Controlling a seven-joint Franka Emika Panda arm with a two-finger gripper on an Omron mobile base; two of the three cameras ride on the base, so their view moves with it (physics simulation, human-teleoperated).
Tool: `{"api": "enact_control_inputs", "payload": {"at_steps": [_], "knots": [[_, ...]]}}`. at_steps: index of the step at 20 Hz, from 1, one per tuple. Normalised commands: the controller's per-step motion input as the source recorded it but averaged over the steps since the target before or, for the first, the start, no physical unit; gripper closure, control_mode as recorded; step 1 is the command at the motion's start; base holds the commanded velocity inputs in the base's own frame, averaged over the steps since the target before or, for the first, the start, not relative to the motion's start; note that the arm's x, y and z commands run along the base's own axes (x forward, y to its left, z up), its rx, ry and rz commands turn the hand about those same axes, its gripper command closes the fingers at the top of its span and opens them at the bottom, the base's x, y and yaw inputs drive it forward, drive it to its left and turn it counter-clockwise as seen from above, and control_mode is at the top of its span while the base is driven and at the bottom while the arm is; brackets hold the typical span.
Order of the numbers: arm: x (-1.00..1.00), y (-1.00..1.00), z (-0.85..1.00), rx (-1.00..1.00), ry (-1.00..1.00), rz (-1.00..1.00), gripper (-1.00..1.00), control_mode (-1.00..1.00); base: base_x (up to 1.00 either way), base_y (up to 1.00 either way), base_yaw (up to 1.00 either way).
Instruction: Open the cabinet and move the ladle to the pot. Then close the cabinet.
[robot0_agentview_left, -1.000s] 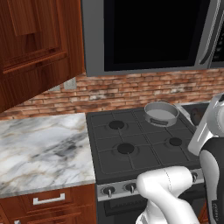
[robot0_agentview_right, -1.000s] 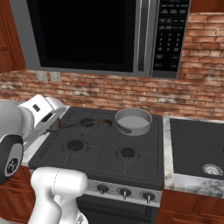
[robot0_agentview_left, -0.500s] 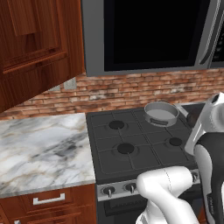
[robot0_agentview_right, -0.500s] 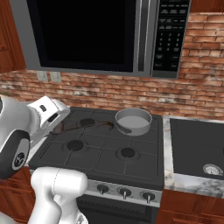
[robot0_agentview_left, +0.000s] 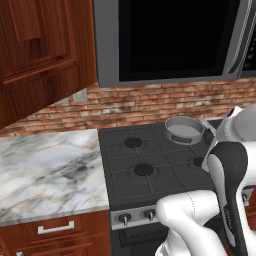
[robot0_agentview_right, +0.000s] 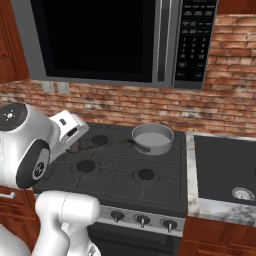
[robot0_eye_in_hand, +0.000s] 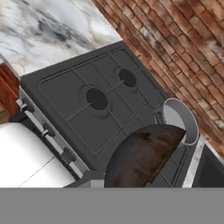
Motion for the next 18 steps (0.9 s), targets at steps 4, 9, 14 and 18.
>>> {"api": "enact_control_inputs", "payload": {"at_steps": [4, 9, 14, 18], "knots": [[0.21, -0.03, -0.58, -0.01, -0.07, -0.01, 1.0, -1.0, 0.0, 0.0, 0.0], [0.11, -0.09, -0.59, -0.04, -0.05, -0.02, 1.0, -1.0, 0.0, 0.0, 0.0], [0.02, -0.07, -0.53, -0.06, -0.06, -0.02, 1.0, -1.0, 0.0, 0.0, 0.0], [0.0, -0.08, -0.53, -0.09, -0.04, -0.02, 1.0, -1.0, 0.0, 0.0, 0.0]]}}
